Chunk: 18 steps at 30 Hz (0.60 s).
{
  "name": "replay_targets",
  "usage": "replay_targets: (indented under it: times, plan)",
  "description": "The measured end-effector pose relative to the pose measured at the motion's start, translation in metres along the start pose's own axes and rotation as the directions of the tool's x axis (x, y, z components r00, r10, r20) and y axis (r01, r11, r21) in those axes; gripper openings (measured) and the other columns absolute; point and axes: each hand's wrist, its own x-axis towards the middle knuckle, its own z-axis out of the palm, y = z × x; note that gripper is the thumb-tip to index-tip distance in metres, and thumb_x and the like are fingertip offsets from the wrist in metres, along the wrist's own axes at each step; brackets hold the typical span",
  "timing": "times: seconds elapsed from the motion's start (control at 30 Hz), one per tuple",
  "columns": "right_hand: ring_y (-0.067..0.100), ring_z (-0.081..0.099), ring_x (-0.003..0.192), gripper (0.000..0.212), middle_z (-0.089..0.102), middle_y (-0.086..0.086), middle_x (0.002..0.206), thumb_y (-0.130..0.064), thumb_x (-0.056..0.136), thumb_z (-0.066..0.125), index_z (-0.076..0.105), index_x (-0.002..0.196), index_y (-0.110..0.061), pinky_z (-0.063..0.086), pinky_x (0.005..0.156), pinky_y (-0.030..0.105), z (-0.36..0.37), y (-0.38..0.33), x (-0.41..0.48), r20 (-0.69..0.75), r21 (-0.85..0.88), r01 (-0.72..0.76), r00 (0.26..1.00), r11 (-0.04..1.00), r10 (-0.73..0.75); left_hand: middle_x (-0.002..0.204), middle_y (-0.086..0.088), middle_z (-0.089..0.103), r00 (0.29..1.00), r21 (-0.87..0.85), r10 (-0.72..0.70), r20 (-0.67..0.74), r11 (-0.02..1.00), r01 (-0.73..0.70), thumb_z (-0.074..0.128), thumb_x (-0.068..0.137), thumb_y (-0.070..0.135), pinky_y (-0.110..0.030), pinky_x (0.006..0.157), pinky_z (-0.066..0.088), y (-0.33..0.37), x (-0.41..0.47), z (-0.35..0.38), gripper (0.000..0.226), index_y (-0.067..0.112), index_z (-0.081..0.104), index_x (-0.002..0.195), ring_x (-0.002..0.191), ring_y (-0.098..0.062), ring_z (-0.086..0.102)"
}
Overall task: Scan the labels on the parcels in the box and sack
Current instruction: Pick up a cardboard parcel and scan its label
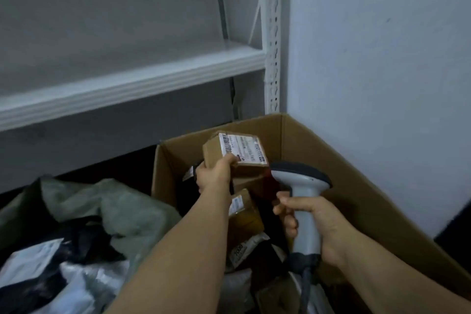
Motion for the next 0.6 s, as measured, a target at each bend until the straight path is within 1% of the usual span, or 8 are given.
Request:
replay_targets:
  times: [0.07,0.13,0.23,0.3,0.37,0.4,0.47,0.6]
  plan:
    - [0.015,0.047,0.041,0.013,0.065,0.014,0.065,0.000,0.079,0.065,0.065,0.092,-0.002,0.042,0.038,0.023,0.011,-0.013,-0.040,-0.016,-0.065,0.054,0.998,0.996,-0.055,0.093,-0.005,0.065,0.989,-0.032,-0.022,0.144,0.999,0.027,0.081,0.068,0.015,-0.026,0.056,0.050,0.026,-0.044,-0.019,0.044,0.017,0.055,0.103,0.077,-0.019,0.063]
    - [0.017,0.050,0.045,0.015,0.067,0.015,0.069,-0.001,0.079,0.068,0.067,0.093,-0.002,0.044,0.042,0.025,0.026,-0.025,-0.079,-0.007,-0.175,0.120,0.992,0.977,-0.123,0.091,-0.006,0.066,0.974,-0.014,0.007,0.225,1.000,-0.003,0.078,0.073,0.009,-0.025,0.052,0.049,0.053,-0.083,-0.041,0.041,0.009,0.059,0.110,0.075,-0.018,0.064]
    - [0.018,0.051,0.046,0.012,0.067,0.016,0.069,0.000,0.081,0.069,0.068,0.093,0.000,0.044,0.043,0.025,0.057,-0.039,-0.133,0.041,-0.375,0.237,0.970,0.896,-0.239,0.091,-0.011,0.067,0.964,0.003,0.065,0.258,0.998,-0.069,0.079,0.068,0.012,-0.027,0.052,0.049,0.091,-0.127,-0.082,0.043,0.006,0.064,0.107,0.076,-0.022,0.064]
    - [0.019,0.049,0.046,0.009,0.064,0.016,0.065,0.002,0.081,0.069,0.066,0.089,0.003,0.043,0.041,0.024,0.075,-0.043,-0.161,0.074,-0.450,0.299,0.951,0.841,-0.299,0.096,-0.013,0.066,0.961,0.028,0.086,0.263,0.995,-0.096,0.081,0.063,0.014,-0.034,0.058,0.053,0.108,-0.147,-0.109,0.051,0.007,0.062,0.110,0.082,-0.026,0.063]
    - [0.018,0.049,0.043,0.008,0.063,0.013,0.060,0.001,0.079,0.070,0.065,0.085,0.002,0.043,0.042,0.024,0.093,-0.042,-0.185,0.102,-0.517,0.334,0.938,0.788,-0.330,0.106,-0.014,0.062,0.953,0.035,0.123,0.276,0.990,-0.138,0.080,0.067,0.011,-0.042,0.071,0.056,0.119,-0.168,-0.137,0.054,0.019,0.052,0.112,0.090,-0.029,0.062]
    - [0.017,0.049,0.042,0.008,0.063,0.011,0.057,0.000,0.079,0.071,0.065,0.083,0.001,0.043,0.042,0.024,0.102,-0.040,-0.196,0.119,-0.550,0.347,0.933,0.760,-0.340,0.108,-0.012,0.061,0.946,0.041,0.148,0.288,0.985,-0.167,0.079,0.070,0.010,-0.042,0.072,0.056,0.123,-0.177,-0.150,0.053,0.024,0.051,0.114,0.090,-0.027,0.061]
    - [0.015,0.046,0.039,0.008,0.060,0.009,0.052,0.002,0.077,0.072,0.064,0.078,0.000,0.042,0.042,0.024,0.116,-0.035,-0.213,0.172,-0.594,0.387,0.917,0.705,-0.359,0.105,-0.010,0.064,0.931,0.051,0.182,0.316,0.977,-0.208,0.079,0.073,0.012,-0.040,0.068,0.057,0.127,-0.189,-0.173,0.044,0.020,0.061,0.112,0.085,-0.025,0.061]
    - [0.013,0.043,0.037,0.007,0.054,0.004,0.045,0.003,0.078,0.069,0.063,0.076,0.000,0.039,0.040,0.023,0.139,-0.024,-0.238,0.275,-0.653,0.444,0.894,0.614,-0.354,0.088,-0.009,0.068,0.924,0.036,0.223,0.310,0.968,-0.246,0.080,0.074,0.024,-0.040,0.072,0.058,0.133,-0.210,-0.204,0.031,0.020,0.072,0.103,0.076,-0.024,0.059]
